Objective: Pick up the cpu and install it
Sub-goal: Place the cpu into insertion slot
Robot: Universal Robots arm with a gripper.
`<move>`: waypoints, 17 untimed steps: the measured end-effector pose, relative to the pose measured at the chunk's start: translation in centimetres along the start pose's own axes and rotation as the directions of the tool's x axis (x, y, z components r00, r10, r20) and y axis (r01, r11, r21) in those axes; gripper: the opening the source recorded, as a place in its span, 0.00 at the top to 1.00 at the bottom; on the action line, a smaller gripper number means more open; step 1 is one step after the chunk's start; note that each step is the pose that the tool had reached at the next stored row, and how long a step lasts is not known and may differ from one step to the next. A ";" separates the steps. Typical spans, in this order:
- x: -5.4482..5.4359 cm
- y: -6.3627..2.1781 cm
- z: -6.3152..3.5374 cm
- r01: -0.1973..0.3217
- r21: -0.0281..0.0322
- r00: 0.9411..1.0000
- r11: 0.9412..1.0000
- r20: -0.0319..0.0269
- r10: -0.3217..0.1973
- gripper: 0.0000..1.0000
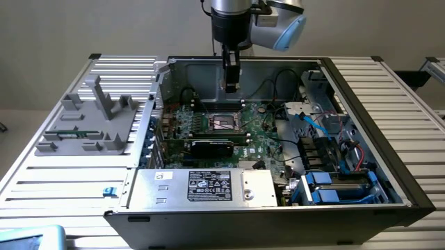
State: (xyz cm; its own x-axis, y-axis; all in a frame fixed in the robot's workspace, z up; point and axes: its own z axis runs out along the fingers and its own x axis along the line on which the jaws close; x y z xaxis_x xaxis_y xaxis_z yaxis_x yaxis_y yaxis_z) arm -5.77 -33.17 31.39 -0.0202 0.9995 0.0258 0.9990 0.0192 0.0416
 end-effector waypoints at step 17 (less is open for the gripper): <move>-0.8 -0.14 3.07 -0.015 0.000 1.000 1.000 -0.002 0.015 0.44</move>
State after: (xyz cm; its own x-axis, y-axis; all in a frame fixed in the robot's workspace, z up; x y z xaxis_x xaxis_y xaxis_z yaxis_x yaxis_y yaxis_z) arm -5.77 -33.91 28.30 -0.0050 0.9996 0.0281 0.9991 0.0038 0.0417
